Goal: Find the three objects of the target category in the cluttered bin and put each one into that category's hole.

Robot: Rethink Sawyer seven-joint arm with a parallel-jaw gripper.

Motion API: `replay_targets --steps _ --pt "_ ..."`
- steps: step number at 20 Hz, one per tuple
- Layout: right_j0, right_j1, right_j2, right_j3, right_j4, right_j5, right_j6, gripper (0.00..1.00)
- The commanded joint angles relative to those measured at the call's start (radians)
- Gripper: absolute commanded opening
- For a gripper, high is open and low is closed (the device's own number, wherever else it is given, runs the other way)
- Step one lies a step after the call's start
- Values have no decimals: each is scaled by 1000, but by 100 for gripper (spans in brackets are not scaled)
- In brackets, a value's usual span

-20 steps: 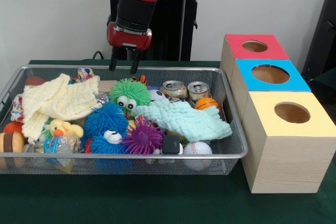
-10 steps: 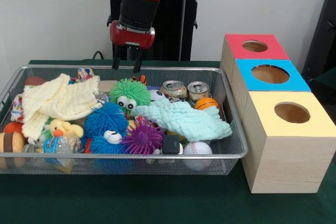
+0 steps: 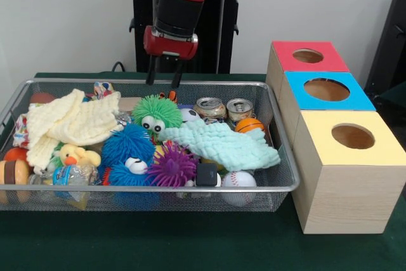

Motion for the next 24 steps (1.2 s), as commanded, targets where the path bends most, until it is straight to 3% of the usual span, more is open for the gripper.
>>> replay_targets --steps 1,15,24 --pt "14 19 118 32 68 115 184 100" --pt "-67 158 185 -23 18 -21 161 100" --pt "-77 202 200 -62 12 -40 144 100"
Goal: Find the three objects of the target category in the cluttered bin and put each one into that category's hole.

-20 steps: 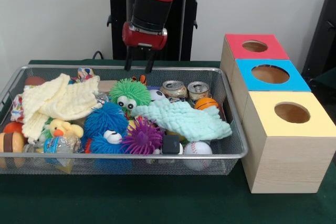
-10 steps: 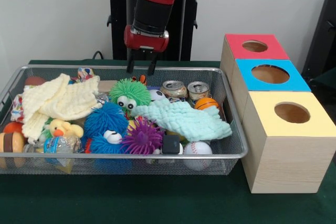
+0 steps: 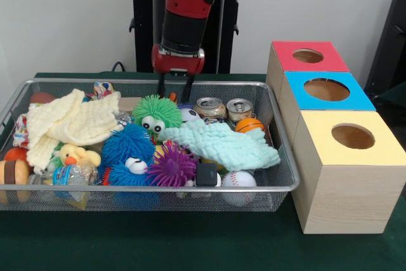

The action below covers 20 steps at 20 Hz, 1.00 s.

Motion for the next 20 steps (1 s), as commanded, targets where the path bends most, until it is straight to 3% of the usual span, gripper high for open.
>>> replay_targets --steps 1,17,18,20 --pt "-26 123 131 -49 -9 16 141 100" --pt "-43 138 145 -65 -26 3 128 100" --pt "-43 138 146 -65 -26 2 128 0" --pt "-45 138 147 -65 -27 5 127 0"
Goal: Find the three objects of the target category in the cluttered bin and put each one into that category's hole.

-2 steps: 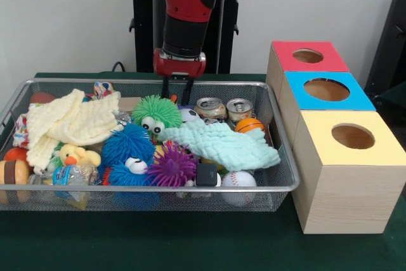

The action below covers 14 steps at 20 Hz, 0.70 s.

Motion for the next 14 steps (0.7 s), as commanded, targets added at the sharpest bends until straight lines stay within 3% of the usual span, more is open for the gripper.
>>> replay_targets --steps 1,14 --pt "-36 117 133 -59 -27 14 126 0" --pt "-49 115 142 -57 -30 16 124 0"
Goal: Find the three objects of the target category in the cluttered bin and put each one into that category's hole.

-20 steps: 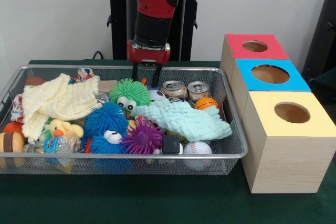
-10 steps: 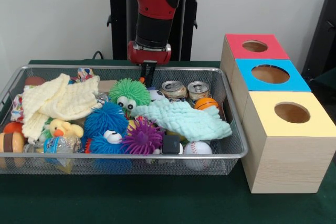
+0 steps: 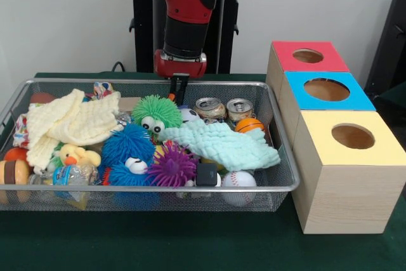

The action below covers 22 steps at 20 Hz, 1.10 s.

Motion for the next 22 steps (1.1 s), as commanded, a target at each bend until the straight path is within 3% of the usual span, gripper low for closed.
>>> replay_targets --steps 1,12,22 --pt "-39 110 134 -62 -29 22 121 0" --pt "-25 -23 161 -25 5 169 95 0" --pt "-15 -38 174 -42 9 203 97 0"
